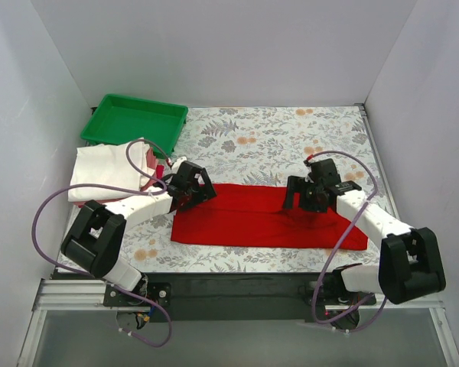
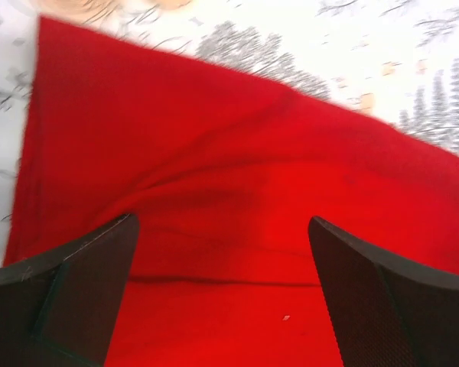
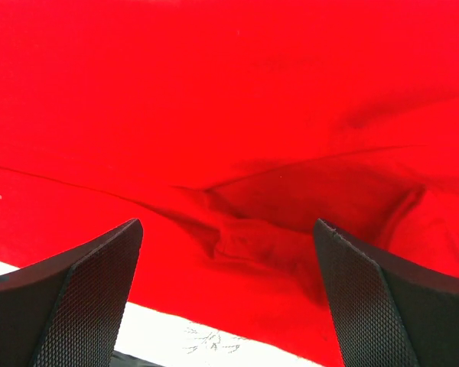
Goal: Fold and stack the t-shirts
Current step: Fold the tshirt
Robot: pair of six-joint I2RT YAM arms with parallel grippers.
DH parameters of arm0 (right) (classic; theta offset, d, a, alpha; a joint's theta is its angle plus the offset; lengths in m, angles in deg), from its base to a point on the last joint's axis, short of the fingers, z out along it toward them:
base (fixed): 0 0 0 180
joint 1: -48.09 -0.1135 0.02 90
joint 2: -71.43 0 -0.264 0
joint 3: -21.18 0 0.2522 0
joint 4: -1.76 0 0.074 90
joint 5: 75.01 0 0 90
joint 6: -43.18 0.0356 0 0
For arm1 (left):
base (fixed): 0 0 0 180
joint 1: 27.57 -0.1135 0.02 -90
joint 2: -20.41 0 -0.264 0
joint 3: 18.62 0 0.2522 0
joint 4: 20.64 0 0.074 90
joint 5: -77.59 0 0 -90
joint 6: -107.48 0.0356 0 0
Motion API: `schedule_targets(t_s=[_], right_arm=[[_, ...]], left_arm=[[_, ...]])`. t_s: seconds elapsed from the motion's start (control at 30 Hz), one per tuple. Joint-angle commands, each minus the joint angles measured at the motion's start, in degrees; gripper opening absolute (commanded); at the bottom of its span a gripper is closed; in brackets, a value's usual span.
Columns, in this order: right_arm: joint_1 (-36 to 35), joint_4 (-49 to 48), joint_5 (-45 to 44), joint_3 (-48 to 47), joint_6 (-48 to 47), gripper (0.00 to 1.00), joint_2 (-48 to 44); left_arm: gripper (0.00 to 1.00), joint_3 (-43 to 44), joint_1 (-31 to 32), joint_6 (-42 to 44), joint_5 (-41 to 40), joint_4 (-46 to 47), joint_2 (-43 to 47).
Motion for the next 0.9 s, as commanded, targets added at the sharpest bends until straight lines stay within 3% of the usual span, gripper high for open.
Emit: schedule_targets(t_s=[0.0, 0.13, 0.27, 0.37, 0.43, 0.47, 0.5, 0.63, 0.87], right_arm=[[-0.2, -3.1, 4.1, 0.5, -1.5, 0.98, 2.3], [-0.1, -3.6, 9.8, 5.8, -2.6, 0.98, -2.2], [-0.3, -1.0, 22.9, 11.5, -3.0, 0.98, -11.2], [-0.3, 5.4, 24.4, 12.9, -4.2, 0.98, -19.8], [-0.3, 7.0, 18.9, 10.5, -4.5, 0.98, -22.4], [-0.3, 8.5, 6.6, 5.9, -4.1, 0.98, -20.0], [-0.3, 8.7, 3.9, 4.7, -3.5, 0.98, -17.8], [0.1, 10.5, -22.5, -0.6, 3.8, 0.98, -11.5], [0.3, 10.7, -32.9, -6.1, 1.8, 0.98, 3.2]], left_arm=[[0.93, -2.5, -0.5, -0.7, -4.7, -1.4, 1.5], [0.93, -6.0, -2.8, -2.3, -8.3, -4.4, 4.1], [0.93, -8.2, -3.6, -3.1, -7.6, -4.7, 6.0], [0.93, -7.9, -3.6, -3.2, -7.3, -5.4, 7.6], [0.93, -7.4, -3.6, -3.2, -6.7, -5.6, 9.6], [0.94, -5.4, -3.6, -3.1, -6.9, -7.3, 12.3], [0.94, -4.6, -3.5, -3.2, -7.6, -7.7, 13.0], [0.94, -2.7, -3.2, -3.4, -7.9, -9.9, 17.3], [0.95, -1.9, -1.2, -2.3, -5.1, -6.2, 15.1]])
